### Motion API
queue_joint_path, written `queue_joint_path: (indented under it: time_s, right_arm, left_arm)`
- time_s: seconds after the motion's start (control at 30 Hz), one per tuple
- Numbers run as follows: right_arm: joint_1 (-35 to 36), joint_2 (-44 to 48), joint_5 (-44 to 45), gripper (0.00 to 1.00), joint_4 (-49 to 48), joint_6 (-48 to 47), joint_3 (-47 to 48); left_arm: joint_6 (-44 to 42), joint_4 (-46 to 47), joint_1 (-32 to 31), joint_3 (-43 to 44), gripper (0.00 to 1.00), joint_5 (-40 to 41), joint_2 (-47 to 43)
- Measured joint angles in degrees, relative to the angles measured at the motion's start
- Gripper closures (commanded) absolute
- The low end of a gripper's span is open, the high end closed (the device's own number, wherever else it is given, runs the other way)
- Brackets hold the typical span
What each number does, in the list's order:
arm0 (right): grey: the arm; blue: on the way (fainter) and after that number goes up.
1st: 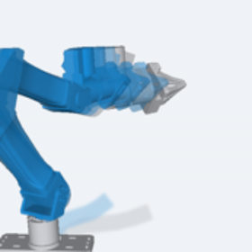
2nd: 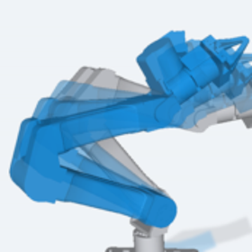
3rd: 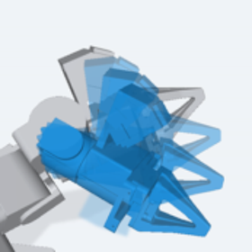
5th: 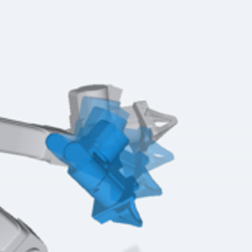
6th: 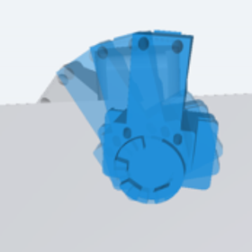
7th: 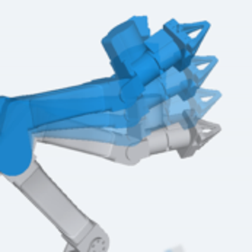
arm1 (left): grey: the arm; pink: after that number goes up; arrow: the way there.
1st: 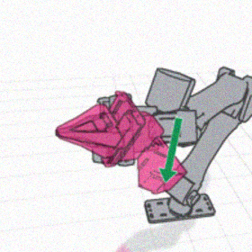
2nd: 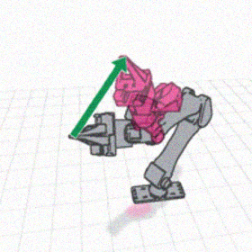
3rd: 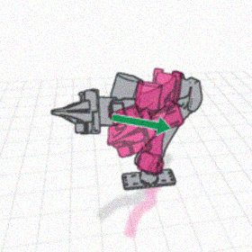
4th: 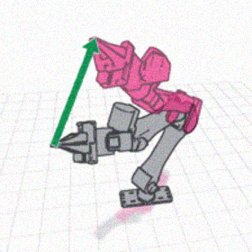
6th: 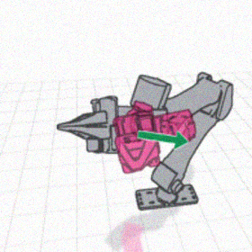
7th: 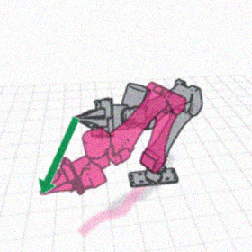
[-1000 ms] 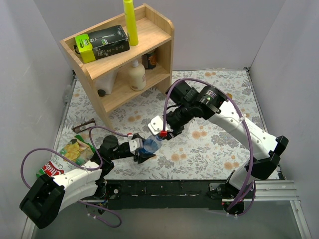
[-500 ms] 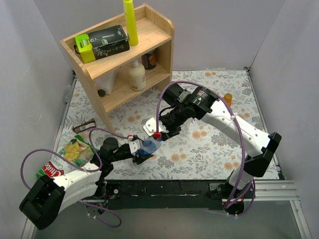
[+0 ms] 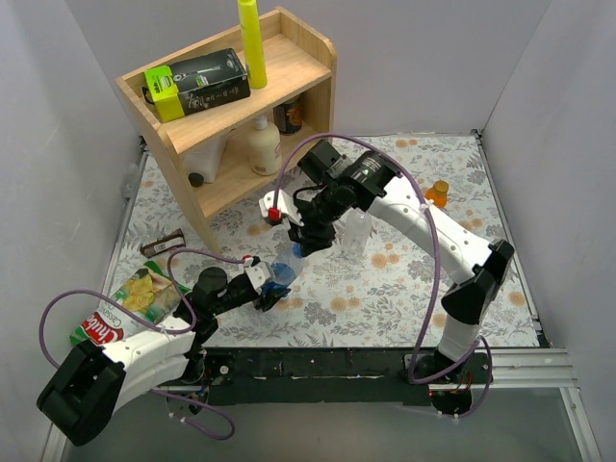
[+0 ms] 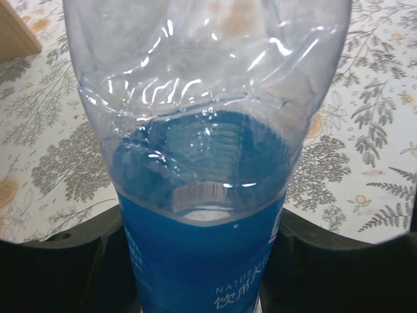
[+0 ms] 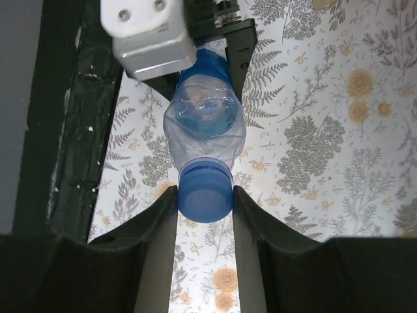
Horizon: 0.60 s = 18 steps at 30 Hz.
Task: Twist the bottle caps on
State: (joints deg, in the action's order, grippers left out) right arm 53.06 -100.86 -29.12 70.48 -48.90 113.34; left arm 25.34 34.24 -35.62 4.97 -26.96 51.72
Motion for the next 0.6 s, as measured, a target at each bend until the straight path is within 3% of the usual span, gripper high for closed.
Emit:
queue_joint_path:
  time_s: [0.17,0.47,0.6]
  right_arm:
    - [-1.5,-6.0,0.5,0.78,1.9,10.0,5.6]
    - [-4.3,-11.5,-1.2,0.82,2.4,24.1,6.7]
    - [-4.7,-12.2,-1.6,0.77,2.8,26.4,7.2]
  left_arm:
    - [-1.0,-2.5,0.3,0.0,1.0,4.7,-0.5]
    - [-2.0,-8.1,0.2,0.0,1.0,8.1,-0.9]
    - [-2.3,-8.7,0.3,0.0,1.0,8.3,-0.9]
